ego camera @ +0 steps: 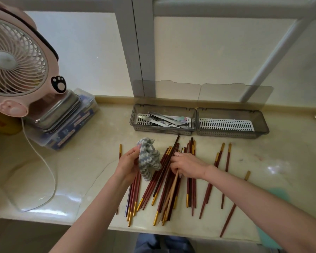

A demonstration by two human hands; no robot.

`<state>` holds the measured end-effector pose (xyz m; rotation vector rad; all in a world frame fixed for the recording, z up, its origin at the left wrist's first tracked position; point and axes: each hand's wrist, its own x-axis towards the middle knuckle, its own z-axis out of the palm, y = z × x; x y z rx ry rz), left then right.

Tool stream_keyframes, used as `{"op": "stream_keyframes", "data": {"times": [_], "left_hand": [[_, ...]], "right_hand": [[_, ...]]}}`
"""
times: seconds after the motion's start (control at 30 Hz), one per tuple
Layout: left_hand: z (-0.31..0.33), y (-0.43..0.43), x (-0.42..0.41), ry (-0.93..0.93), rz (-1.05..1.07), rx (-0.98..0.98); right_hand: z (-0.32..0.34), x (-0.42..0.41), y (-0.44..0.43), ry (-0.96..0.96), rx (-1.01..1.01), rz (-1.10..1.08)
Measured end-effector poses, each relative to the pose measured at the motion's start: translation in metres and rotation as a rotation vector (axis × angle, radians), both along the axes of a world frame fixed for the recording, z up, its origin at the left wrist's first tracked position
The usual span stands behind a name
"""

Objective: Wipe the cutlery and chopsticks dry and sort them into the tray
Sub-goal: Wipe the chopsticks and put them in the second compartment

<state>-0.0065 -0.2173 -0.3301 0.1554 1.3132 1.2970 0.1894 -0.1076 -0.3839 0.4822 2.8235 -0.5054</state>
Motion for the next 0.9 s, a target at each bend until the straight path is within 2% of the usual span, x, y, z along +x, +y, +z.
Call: {"op": "stream_keyframes", "data": {"times": [0.07, 0.13, 0.2, 0.27, 0.33, 0.43, 0.63, 0.77, 0.83, 0.9], "left_hand": [[-0.001, -0.001, -0.003, -0.079, -0.055, 0.009], [-0.002, -0.002, -0.003, -0.180, -0.083, 0.017], [-0.002, 0.000, 0.001, -0.230, -0.099, 0.040], [0.001, 0.004, 0.011, -0.239, -0.137, 0.121], [0.002, 0.009, 0.018, -0.201, -0.163, 0.223], [0.007, 0.018, 0.030, -0.099, -0.166, 0.279], [0.016, 0.033, 0.043, 0.137, -0.107, 0.243], [0.017, 0.037, 0.048, 0.319, -0.271, 0.158], [0.015, 0.039, 0.051, 0.321, -0.275, 0.131], [0.016, 0.043, 0.051, 0.282, -0.196, 0.105]], "right_hand": [[0.013, 0.004, 0.004, 0.086, -0.154, -0.232], [0.030, 0.009, 0.003, 0.294, -0.510, -0.596], [0.044, 0.011, -0.005, 0.558, -0.861, -0.827], [0.057, 0.011, -0.014, 0.652, -0.994, -0.884], [0.061, 0.001, -0.023, 0.606, -1.118, -0.863], [0.062, -0.007, -0.031, 0.536, -1.181, -0.839], [0.061, -0.001, -0.032, 0.519, -1.180, -0.846], [0.054, 0.004, -0.034, 0.575, -1.166, -0.921], [0.052, 0.003, -0.037, 0.614, -1.238, -0.953], [0.051, -0.002, -0.043, 0.643, -1.396, -0.947]]}}
